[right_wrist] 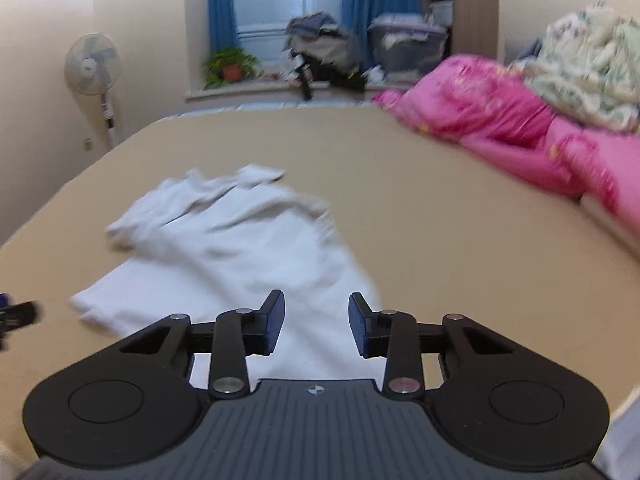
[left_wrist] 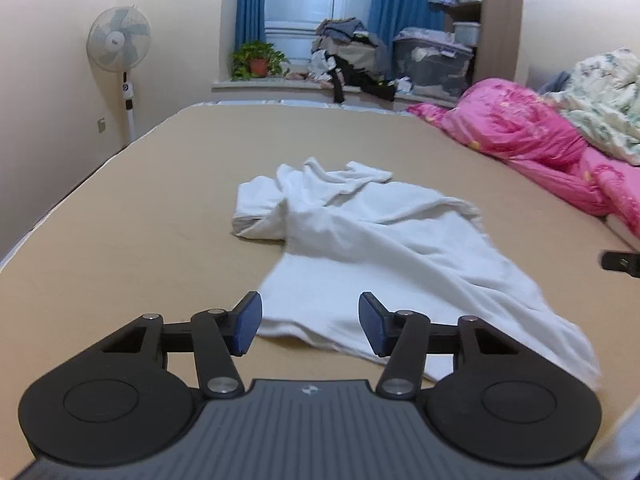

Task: Fold small clothes
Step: 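Grasp the white shirt hem with the left gripper while the right gripper grasps it too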

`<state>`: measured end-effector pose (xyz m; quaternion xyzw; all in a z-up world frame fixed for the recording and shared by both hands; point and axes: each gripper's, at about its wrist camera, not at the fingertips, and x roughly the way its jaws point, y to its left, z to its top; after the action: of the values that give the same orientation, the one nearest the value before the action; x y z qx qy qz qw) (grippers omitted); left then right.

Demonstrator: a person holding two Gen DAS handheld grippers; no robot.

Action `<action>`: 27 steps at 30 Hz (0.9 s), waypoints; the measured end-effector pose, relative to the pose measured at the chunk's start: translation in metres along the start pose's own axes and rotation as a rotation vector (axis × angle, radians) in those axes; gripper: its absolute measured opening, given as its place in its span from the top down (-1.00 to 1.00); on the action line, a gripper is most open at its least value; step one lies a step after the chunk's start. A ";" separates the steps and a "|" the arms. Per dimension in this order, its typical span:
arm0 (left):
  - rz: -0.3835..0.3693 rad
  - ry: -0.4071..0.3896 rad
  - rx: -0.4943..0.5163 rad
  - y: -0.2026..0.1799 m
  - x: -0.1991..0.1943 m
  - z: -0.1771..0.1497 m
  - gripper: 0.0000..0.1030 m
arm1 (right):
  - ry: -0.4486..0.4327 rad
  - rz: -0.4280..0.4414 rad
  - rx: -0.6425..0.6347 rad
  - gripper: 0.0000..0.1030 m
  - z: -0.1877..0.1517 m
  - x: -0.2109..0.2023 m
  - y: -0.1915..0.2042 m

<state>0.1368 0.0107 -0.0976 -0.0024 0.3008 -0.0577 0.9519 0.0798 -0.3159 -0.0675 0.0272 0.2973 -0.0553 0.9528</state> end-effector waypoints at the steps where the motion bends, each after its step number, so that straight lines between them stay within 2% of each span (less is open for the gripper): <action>1: 0.002 0.026 -0.005 0.007 0.019 0.004 -0.15 | 0.017 0.003 0.005 0.28 0.002 0.012 -0.008; 3: 0.006 0.073 -0.030 0.021 0.052 0.007 -0.15 | 0.075 -0.008 0.027 0.28 -0.005 0.043 -0.023; 5: 0.020 0.111 -0.044 0.034 0.084 0.007 -0.16 | 0.232 -0.045 0.064 0.27 -0.016 0.078 -0.033; 6: 0.023 0.131 -0.051 0.040 0.099 0.006 -0.16 | 0.271 -0.044 0.098 0.25 -0.019 0.087 -0.036; 7: 0.021 0.148 -0.060 0.046 0.113 0.004 -0.16 | 0.292 -0.027 0.132 0.26 -0.021 0.094 -0.041; 9: 0.030 0.174 -0.086 0.056 0.136 0.002 -0.16 | 0.327 -0.048 0.122 0.26 -0.023 0.107 -0.041; 11: 0.008 0.191 -0.120 0.066 0.153 0.002 -0.17 | 0.362 -0.078 0.106 0.24 -0.026 0.115 -0.043; 12: -0.006 0.196 -0.124 0.070 0.160 0.003 -0.17 | 0.373 -0.066 0.119 0.25 -0.028 0.120 -0.044; 16: -0.020 0.192 -0.082 0.074 0.168 0.003 -0.15 | 0.388 -0.057 0.115 0.25 -0.040 0.139 -0.039; 18: -0.032 0.192 -0.069 0.072 0.166 0.002 0.17 | 0.382 -0.073 0.095 0.25 -0.042 0.139 -0.036; 19: -0.056 0.195 -0.065 0.072 0.164 0.003 0.56 | 0.376 -0.073 0.092 0.25 -0.043 0.140 -0.035; 20: -0.071 0.195 -0.062 0.068 0.161 0.003 0.89 | 0.372 -0.070 0.090 0.35 -0.043 0.140 -0.033; 21: -0.087 0.194 -0.062 0.067 0.157 0.004 0.89 | 0.369 -0.050 0.101 0.62 -0.044 0.140 -0.033; 22: -0.089 0.184 -0.058 0.066 0.151 0.006 0.90 | 0.365 -0.030 0.116 0.79 -0.043 0.139 -0.033; 23: -0.089 0.173 -0.053 0.062 0.145 0.008 0.91 | 0.358 -0.013 0.131 0.86 -0.043 0.139 -0.032; 27: -0.108 0.123 -0.062 0.065 0.097 0.023 0.92 | 0.292 0.003 0.192 0.88 -0.033 0.123 -0.039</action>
<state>0.2360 0.0638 -0.1371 -0.0446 0.3600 -0.0994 0.9266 0.1574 -0.3624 -0.1654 0.1263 0.4261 -0.0773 0.8925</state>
